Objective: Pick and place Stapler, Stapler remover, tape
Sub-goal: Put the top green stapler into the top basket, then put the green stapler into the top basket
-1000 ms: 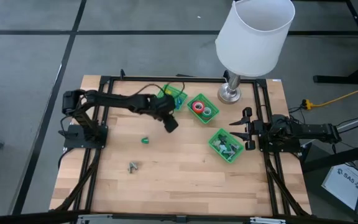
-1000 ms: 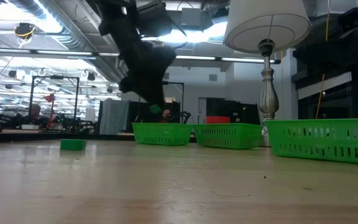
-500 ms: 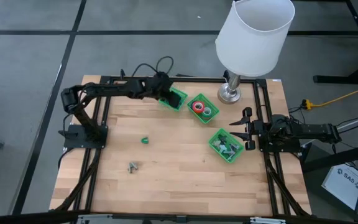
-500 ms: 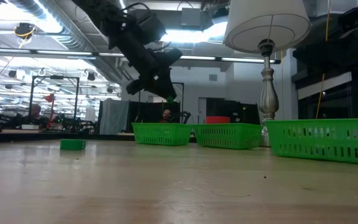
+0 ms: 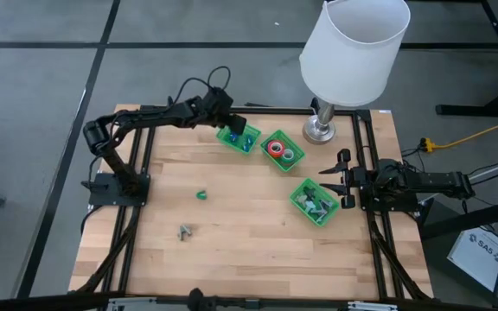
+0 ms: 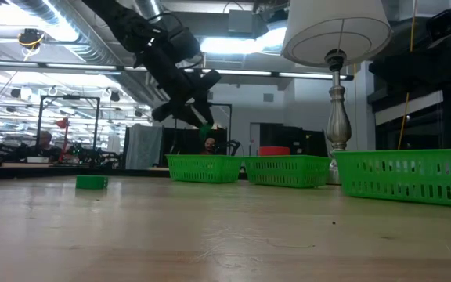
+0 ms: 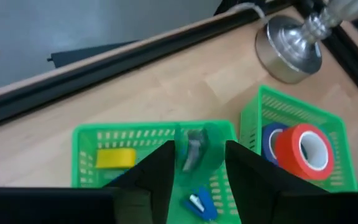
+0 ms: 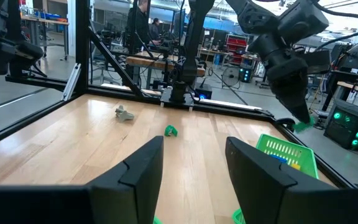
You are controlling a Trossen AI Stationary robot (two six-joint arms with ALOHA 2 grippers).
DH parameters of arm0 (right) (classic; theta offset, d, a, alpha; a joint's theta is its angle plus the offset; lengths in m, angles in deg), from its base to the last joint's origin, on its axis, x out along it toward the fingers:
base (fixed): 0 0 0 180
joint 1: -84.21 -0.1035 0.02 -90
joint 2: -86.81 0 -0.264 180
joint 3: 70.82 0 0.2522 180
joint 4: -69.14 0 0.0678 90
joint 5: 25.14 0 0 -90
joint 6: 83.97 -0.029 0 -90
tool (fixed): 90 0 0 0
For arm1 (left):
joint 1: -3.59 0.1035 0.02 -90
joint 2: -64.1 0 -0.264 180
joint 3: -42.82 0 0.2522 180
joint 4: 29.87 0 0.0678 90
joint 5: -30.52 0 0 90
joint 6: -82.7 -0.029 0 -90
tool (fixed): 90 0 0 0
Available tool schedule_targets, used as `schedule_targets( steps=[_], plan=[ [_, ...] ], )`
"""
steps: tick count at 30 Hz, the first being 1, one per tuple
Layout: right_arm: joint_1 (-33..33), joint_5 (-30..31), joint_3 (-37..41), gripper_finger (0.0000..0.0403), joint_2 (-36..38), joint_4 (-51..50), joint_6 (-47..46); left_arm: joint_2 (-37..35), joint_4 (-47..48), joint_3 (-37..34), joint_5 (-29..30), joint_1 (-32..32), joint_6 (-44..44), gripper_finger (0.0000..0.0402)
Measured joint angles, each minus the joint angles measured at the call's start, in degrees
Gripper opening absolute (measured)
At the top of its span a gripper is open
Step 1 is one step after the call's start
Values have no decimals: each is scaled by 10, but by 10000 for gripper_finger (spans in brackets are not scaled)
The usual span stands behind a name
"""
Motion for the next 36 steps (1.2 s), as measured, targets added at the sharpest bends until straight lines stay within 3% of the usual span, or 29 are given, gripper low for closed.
schedule_targets(
  steps=[11,19,27,36],
  plan=[
    [0,0,0,179,0,0,0,0,-45,0,-2,3,12,195],
    [0,0,0,179,0,0,0,-3,-87,0,-76,-8,28,199],
    [0,0,0,179,0,0,0,-34,-93,0,-67,-72,7,190],
    [0,0,0,179,0,0,0,-85,-26,0,-2,-184,-16,188]
  ],
)
